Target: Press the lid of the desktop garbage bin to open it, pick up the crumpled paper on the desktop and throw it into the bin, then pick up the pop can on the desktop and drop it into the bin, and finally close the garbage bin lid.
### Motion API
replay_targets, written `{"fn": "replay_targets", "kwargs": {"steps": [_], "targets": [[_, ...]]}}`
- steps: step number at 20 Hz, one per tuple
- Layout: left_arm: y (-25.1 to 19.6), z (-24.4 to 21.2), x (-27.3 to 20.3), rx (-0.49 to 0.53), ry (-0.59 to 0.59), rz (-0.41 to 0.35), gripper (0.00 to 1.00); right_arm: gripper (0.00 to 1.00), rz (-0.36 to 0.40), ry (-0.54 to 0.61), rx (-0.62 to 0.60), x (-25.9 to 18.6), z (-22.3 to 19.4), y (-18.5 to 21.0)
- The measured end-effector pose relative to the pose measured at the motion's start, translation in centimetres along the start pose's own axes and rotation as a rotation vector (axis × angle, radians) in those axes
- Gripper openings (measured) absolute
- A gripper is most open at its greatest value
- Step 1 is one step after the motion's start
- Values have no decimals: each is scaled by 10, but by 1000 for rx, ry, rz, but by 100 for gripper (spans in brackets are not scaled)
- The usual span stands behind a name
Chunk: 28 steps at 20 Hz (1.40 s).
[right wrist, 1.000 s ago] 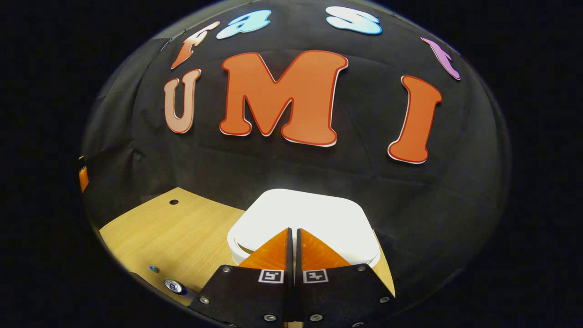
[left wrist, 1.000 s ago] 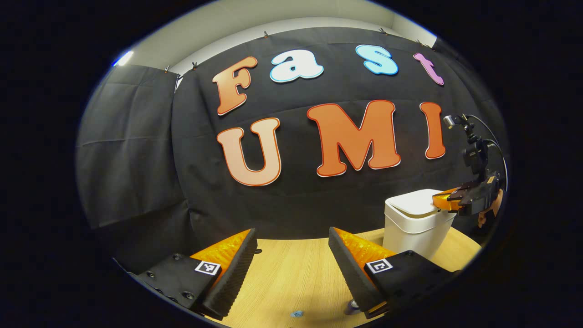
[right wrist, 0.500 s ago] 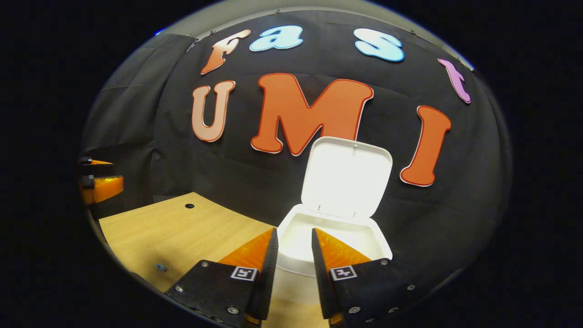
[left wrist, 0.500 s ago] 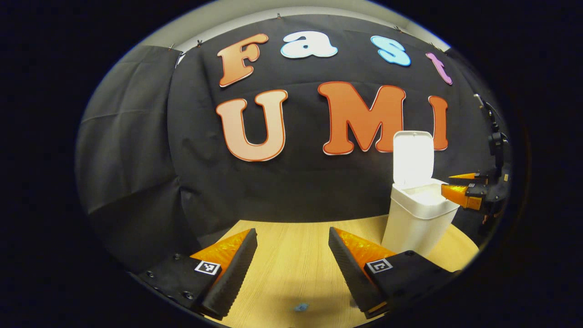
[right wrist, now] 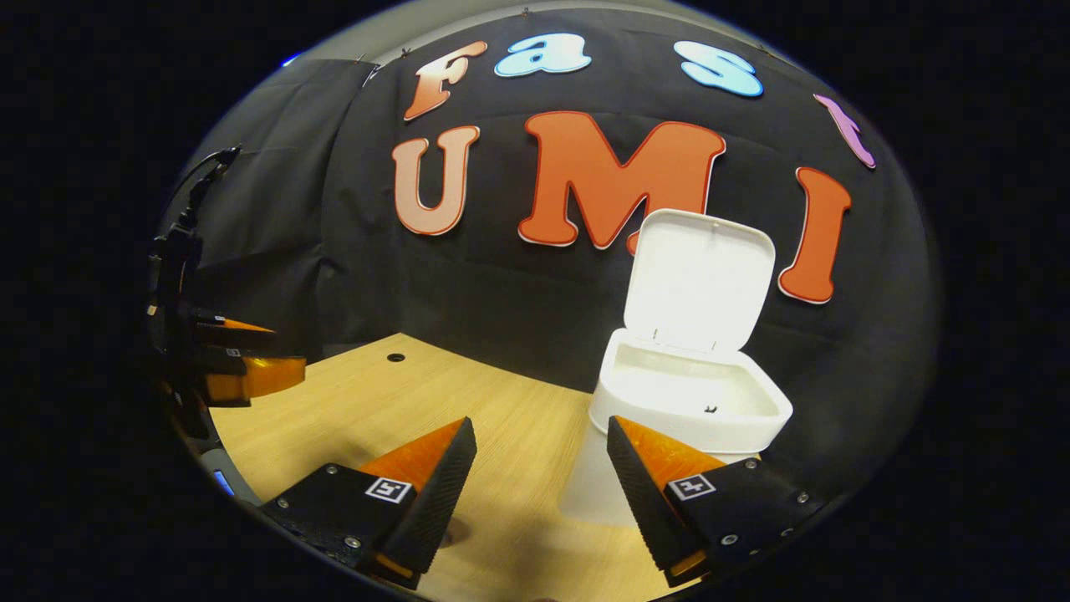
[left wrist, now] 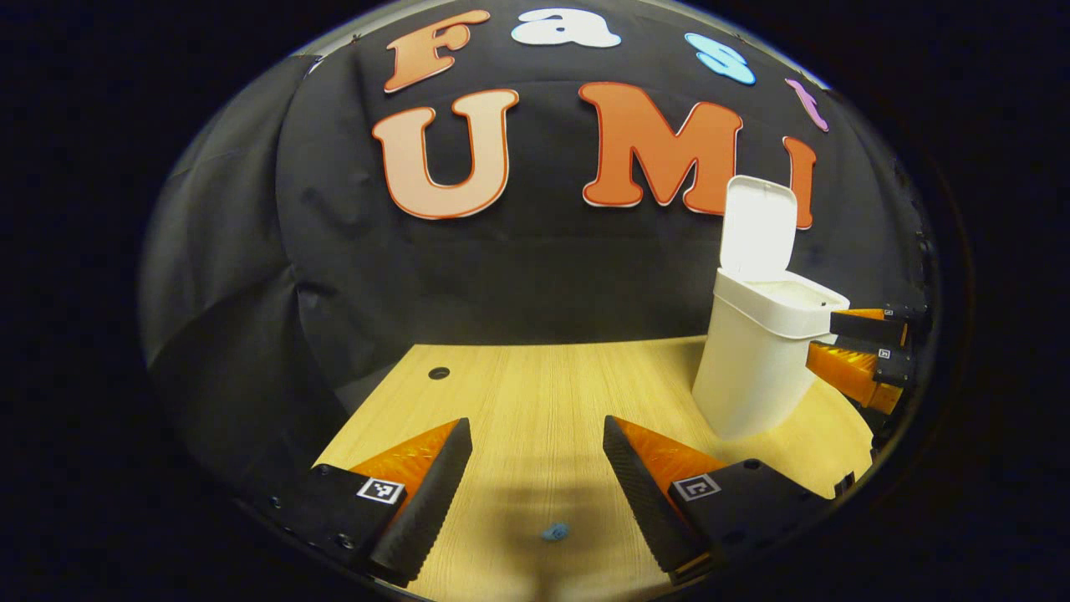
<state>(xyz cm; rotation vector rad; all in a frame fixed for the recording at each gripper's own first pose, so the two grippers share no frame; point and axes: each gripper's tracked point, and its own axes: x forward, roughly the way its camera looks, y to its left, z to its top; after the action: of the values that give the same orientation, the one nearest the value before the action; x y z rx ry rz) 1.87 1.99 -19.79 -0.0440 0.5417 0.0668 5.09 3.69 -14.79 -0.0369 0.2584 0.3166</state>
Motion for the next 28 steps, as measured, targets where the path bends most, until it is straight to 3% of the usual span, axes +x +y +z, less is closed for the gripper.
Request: {"fn": "replay_targets", "kwargs": {"steps": [7,17,25,26,28], "targets": [[-2,-69,18,47,210,-72,100,99,60,128,42,0,-51,43],[-8,-148,40,73,395,-130,98,99,105,262,54,1,-103,71],[-3,-161,54,37,526,-164,99,99,154,351,44,4,-136,99],[-2,-157,57,31,537,-164,96,99,157,359,48,5,-139,101],[1,-144,60,11,560,-157,75,99,164,370,58,6,-142,107]]}}
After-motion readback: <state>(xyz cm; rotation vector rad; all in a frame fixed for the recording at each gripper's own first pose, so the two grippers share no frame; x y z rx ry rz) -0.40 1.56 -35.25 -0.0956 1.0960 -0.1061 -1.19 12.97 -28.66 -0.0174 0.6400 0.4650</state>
